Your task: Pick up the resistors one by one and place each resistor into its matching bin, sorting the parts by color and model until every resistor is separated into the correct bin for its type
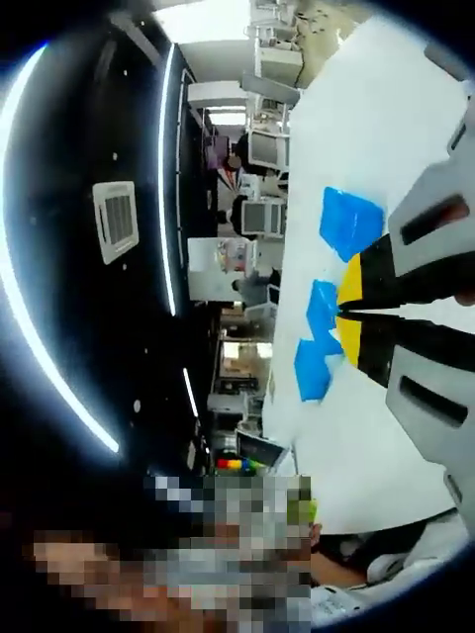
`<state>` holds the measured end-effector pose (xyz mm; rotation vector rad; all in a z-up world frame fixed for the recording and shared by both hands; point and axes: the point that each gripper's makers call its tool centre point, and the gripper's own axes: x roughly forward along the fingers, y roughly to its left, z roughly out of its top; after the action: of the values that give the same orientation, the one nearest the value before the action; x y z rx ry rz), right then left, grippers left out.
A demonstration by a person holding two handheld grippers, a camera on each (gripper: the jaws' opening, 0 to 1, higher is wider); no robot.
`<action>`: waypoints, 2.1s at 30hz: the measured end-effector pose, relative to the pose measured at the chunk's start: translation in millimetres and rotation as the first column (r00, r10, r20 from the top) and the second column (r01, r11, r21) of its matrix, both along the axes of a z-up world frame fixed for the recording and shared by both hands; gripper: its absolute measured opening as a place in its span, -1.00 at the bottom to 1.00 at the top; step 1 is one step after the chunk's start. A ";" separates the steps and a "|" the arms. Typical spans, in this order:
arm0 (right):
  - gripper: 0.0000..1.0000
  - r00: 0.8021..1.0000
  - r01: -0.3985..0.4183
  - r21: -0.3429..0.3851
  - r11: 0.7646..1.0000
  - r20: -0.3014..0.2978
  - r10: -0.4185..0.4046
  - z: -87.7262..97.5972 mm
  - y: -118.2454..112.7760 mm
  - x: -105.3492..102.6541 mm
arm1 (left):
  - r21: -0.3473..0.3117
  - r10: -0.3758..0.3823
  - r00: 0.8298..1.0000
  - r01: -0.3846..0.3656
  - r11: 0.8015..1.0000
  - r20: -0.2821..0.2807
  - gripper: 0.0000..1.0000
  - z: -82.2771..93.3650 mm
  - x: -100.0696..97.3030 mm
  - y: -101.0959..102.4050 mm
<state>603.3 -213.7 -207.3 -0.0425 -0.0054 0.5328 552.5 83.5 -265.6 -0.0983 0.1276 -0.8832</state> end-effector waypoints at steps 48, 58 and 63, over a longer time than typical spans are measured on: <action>0.15 0.959 0.203 0.026 0.979 -0.207 -0.194 -35.1 -40.9 237.1 | 0.012 -0.007 1.000 0.007 1.000 0.031 -0.24 5.0 5.7 -2.6; 0.07 0.968 0.199 0.008 0.980 -0.157 -0.196 -24.9 -46.6 217.1 | 0.015 0.013 0.999 -0.013 1.000 0.038 -0.24 7.4 6.4 1.7; 0.05 0.979 0.166 0.043 0.985 -0.125 -0.160 -16.6 -39.5 192.0 | 0.016 0.017 0.999 -0.018 1.000 0.039 -0.24 7.8 8.9 2.6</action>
<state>795.3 -253.2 -223.8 0.0417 0.1019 0.3702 561.5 86.1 -257.8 -0.0671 0.0976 -0.8657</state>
